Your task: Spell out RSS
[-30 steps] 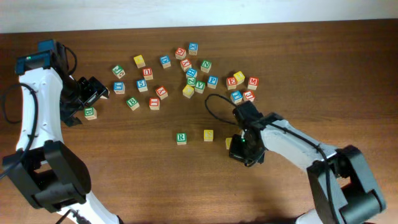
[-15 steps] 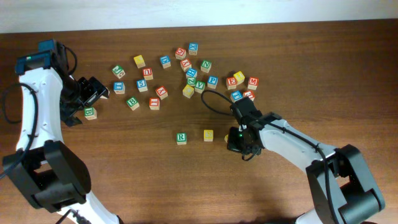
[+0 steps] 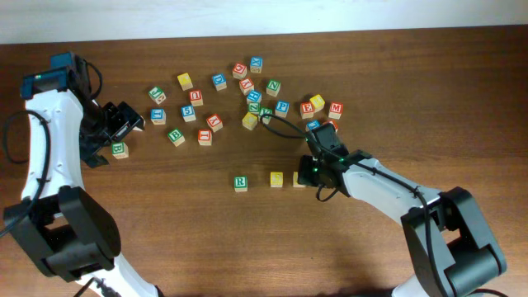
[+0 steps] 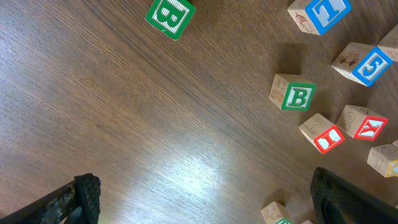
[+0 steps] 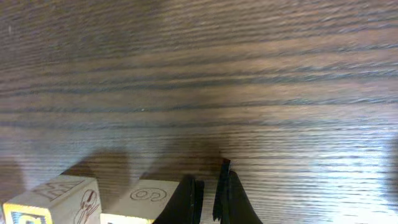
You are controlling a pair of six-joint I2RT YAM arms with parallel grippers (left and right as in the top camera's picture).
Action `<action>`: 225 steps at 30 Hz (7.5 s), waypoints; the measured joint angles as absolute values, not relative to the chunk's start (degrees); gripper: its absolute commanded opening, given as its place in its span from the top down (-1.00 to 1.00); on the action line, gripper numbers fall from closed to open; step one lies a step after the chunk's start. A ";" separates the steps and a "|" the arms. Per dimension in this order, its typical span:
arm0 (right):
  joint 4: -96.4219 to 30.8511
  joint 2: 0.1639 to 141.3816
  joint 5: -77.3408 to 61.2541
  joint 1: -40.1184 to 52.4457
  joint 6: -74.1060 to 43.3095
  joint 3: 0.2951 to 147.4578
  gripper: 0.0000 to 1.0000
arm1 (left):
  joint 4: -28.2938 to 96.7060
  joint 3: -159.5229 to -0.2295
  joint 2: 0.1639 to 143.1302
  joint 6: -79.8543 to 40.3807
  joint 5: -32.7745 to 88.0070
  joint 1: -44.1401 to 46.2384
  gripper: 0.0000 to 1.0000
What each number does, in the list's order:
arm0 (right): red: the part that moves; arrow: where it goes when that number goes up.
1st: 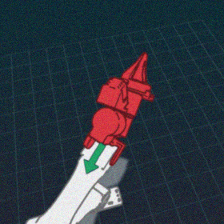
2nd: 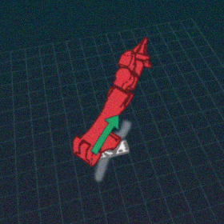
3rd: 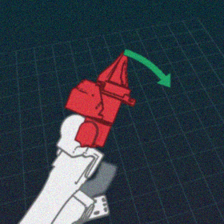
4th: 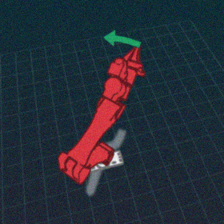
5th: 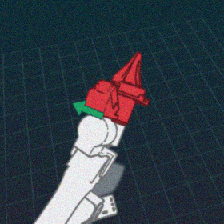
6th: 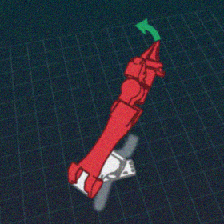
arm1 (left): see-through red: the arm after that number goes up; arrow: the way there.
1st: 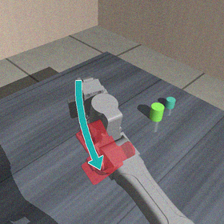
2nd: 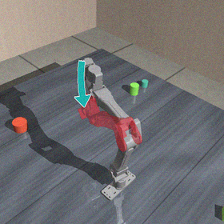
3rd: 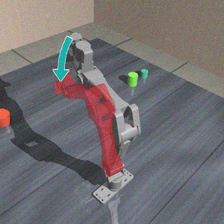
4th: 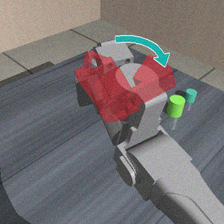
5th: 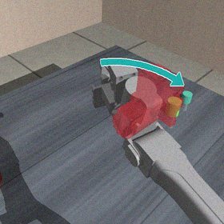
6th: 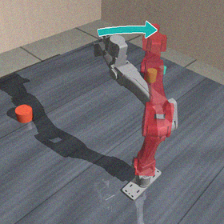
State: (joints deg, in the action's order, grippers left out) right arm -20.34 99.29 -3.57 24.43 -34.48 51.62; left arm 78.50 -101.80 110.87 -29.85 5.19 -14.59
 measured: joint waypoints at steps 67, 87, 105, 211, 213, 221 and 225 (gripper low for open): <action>-61.12 110.61 -18.61 19.62 -24.29 75.09 0.82 | 42.48 -65.01 108.55 -26.87 13.69 22.33 1.00; -54.15 110.85 -20.51 19.68 -32.60 71.11 0.83 | 35.73 -64.97 108.88 -30.06 14.61 26.98 1.00; -48.75 110.85 -19.38 26.65 -34.52 71.00 0.92 | 35.73 -64.99 108.88 -30.09 14.63 26.98 1.00; -4.23 0.80 -1.87 -0.36 0.58 0.67 -0.97 | 59.13 -67.35 72.51 -28.56 0.58 20.82 -0.98; -4.27 0.80 -0.80 -0.36 -0.67 0.67 -0.97 | 59.13 -67.35 72.53 -28.56 0.58 20.82 -0.99; -4.27 0.80 -0.40 -0.36 -1.50 0.67 -0.96 | 59.13 -67.35 72.51 -28.56 0.58 20.82 -0.98; -4.27 0.80 -0.40 -0.36 -1.52 0.67 -0.97 | 59.13 -67.35 72.51 -28.56 0.58 20.82 -0.98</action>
State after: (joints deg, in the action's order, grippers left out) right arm -4.27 0.80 -0.40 -0.36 -1.52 0.67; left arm 59.13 -67.35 72.51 -28.56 0.58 20.82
